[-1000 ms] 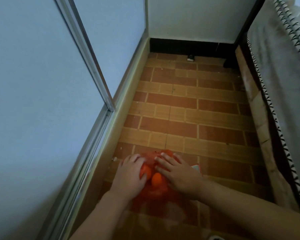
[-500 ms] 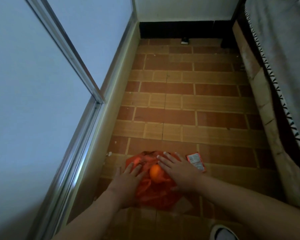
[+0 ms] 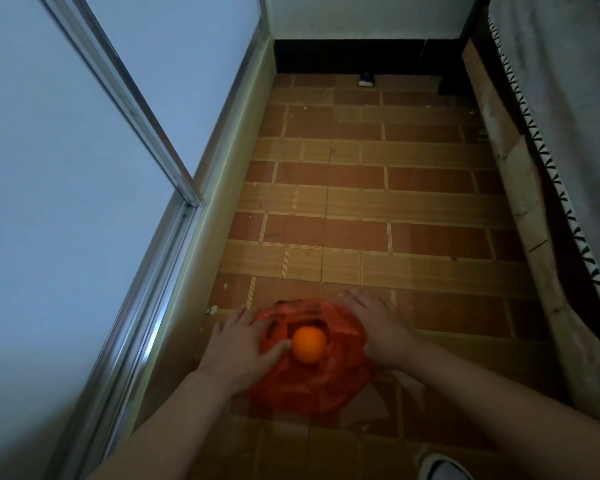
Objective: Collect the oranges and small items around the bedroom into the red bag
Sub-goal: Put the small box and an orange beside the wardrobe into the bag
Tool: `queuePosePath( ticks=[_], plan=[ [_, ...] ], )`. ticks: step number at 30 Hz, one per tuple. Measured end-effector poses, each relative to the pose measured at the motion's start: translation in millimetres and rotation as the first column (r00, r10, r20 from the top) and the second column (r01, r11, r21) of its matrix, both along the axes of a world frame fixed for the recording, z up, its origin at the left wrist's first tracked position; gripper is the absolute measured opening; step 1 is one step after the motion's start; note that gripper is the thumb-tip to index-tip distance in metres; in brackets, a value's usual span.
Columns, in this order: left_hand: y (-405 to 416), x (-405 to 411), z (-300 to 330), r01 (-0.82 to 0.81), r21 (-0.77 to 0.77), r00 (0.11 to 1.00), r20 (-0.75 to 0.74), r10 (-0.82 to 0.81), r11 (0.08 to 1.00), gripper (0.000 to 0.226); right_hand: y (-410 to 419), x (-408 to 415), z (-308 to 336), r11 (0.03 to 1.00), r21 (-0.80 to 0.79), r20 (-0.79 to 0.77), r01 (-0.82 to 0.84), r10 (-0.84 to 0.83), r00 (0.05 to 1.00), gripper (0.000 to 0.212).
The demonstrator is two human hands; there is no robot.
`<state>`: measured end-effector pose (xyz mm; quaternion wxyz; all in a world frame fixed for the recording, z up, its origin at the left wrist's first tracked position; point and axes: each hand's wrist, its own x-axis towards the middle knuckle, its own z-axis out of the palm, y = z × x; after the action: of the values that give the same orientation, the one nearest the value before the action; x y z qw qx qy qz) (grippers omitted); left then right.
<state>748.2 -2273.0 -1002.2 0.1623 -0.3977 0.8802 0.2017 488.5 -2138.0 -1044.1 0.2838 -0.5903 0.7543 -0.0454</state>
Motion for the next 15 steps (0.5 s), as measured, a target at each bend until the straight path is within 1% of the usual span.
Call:
queuePosePath(
  ticks=[1,3,5,6,7,8,9,10,11,12,13,15],
  plan=[
    [-1,-3,3,-0.004,-0.078,0.998,-0.065,-0.001,0.997,0.076,-3,2,9,0.993,-0.093,0.032,0.072,-0.070,0.997,0.095],
    [0,-12,3,0.002,-0.197,0.983,-0.178,-0.038,0.980,0.058,-9,6,25,0.939,-0.299,0.067,0.168,-0.155,0.986,0.088],
    [9,-24,5,0.049,-0.204,0.964,-0.246,-0.100,0.978,0.049,-14,12,35,0.857,-0.470,0.137,0.212,-0.167,0.976,0.072],
    [16,-30,5,0.087,-0.178,0.961,-0.246,-0.130,0.980,0.052,-16,18,39,0.830,-0.517,0.173,0.208,-0.136,0.975,0.062],
    [24,-35,4,0.132,-0.143,0.967,-0.200,-0.159,0.981,0.058,-16,26,42,0.823,-0.540,0.189,0.173,-0.081,0.979,0.054],
    [32,-39,2,0.175,-0.108,0.977,-0.106,-0.186,0.979,0.064,-15,34,41,0.830,-0.548,0.174,0.103,-0.007,0.985,0.049],
    [38,-41,-1,0.208,-0.076,0.978,0.009,-0.208,0.975,0.070,-12,43,36,0.845,-0.534,0.112,-0.007,0.079,0.991,0.048],
    [43,-42,-4,0.229,-0.054,0.968,0.119,-0.221,0.972,0.075,-9,51,26,0.857,-0.496,0.003,-0.141,0.164,0.986,0.051],
    [46,-41,-7,0.236,-0.040,0.952,0.213,-0.222,0.971,0.079,-4,57,13,0.861,-0.430,-0.118,-0.271,0.244,0.963,0.056],
    [47,-39,-10,0.229,-0.034,0.936,0.282,-0.210,0.973,0.085,-1,61,-1,0.866,-0.340,-0.209,-0.366,0.309,0.928,0.064],
    [47,-36,-13,0.215,-0.034,0.924,0.329,-0.192,0.976,0.091,2,62,-12,0.876,-0.242,-0.247,-0.416,0.359,0.900,0.072],
    [43,-31,-13,0.204,-0.042,0.907,0.385,-0.172,0.978,0.099,3,61,-26,0.895,-0.090,-0.240,-0.438,0.407,0.881,0.089]
  ],
)
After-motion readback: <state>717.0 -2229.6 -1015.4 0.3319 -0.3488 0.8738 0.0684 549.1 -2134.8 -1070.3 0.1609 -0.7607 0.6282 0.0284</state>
